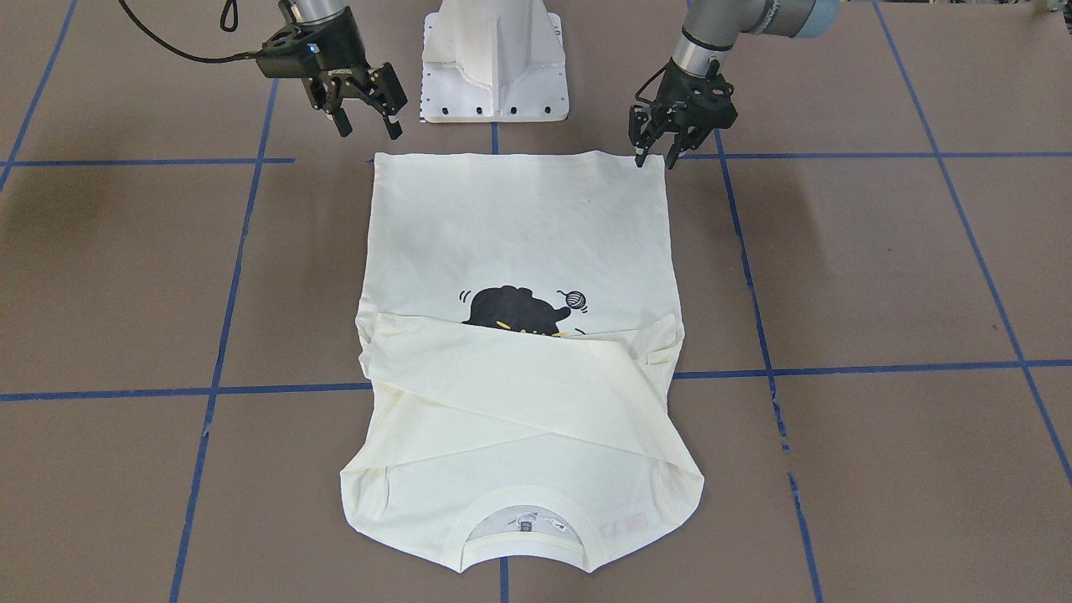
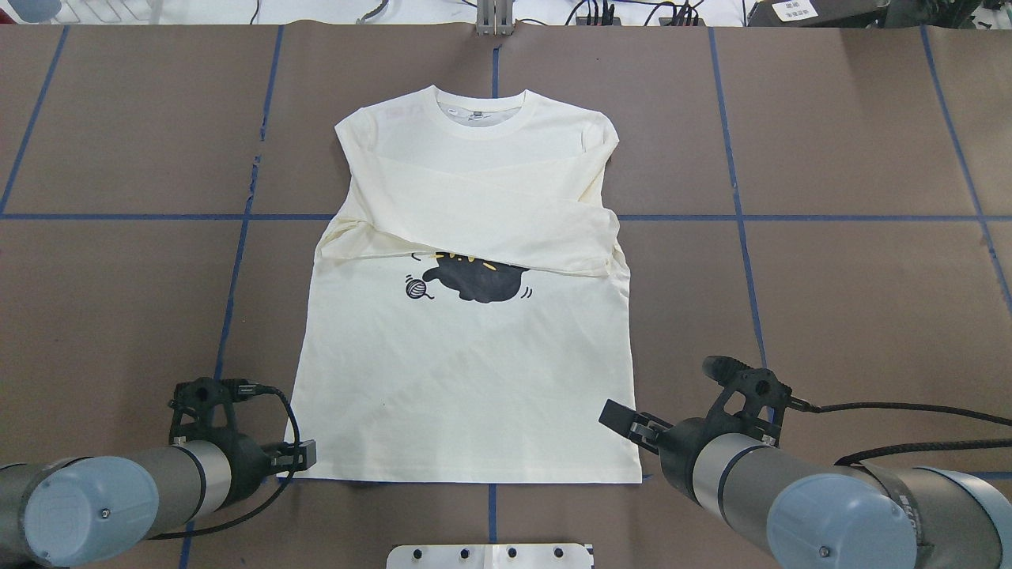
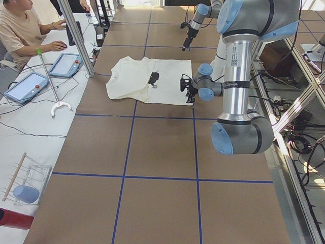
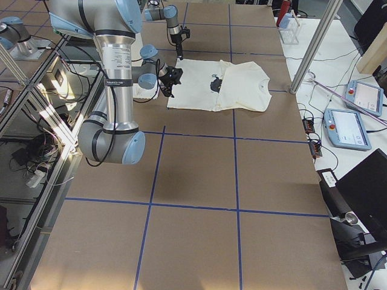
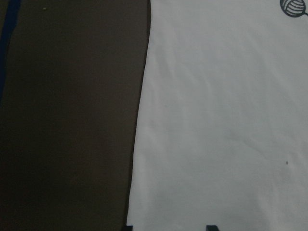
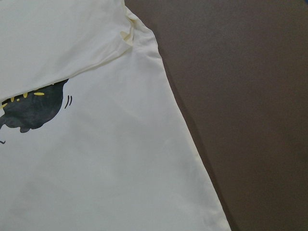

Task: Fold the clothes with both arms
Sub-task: 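Lower both grippers onto the hem corners and close on the fabric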

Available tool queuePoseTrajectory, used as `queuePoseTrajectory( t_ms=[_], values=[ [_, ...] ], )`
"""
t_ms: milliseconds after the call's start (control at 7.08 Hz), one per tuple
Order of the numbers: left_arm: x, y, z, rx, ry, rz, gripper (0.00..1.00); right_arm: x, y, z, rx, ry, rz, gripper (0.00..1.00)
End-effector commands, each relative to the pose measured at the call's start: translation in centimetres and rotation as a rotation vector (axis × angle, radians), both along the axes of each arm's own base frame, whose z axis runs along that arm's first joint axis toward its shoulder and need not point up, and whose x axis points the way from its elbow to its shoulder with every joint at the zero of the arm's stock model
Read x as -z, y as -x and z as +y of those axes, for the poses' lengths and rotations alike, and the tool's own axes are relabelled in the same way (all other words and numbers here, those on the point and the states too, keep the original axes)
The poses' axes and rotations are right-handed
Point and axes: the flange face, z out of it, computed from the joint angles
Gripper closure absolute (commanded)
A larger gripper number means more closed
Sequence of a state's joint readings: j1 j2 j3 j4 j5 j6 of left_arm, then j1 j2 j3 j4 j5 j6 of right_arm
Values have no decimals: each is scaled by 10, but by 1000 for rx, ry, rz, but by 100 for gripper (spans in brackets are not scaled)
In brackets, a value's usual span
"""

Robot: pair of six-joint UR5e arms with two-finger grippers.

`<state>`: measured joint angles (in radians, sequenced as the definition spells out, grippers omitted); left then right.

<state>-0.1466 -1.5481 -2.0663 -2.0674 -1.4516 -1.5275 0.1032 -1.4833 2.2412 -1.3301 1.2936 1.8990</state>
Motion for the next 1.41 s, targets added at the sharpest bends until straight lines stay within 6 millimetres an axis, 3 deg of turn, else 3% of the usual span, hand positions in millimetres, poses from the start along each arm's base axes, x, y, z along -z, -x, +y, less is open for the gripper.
queuePoseTrajectory(
  t_ms=[0, 423, 565, 847, 1270],
  values=[
    [-7, -3, 7, -12, 2, -16, 41, -1, 1, 1, 0, -2, 3, 0],
    [-14, -10, 14, -21, 1, -29, 42, -4, 0, 1, 0, -1, 9, 0],
    [-13, -10, 14, -21, 1, -27, 48, -4, 0, 1, 0, -1, 11, 0],
    [-12, -10, 14, -21, 1, -25, 100, -4, 0, 2, 1, -2, 11, 0],
    [-6, -8, 15, -18, -8, -16, 100, -17, 10, 20, 7, -19, 42, 0]
  ],
)
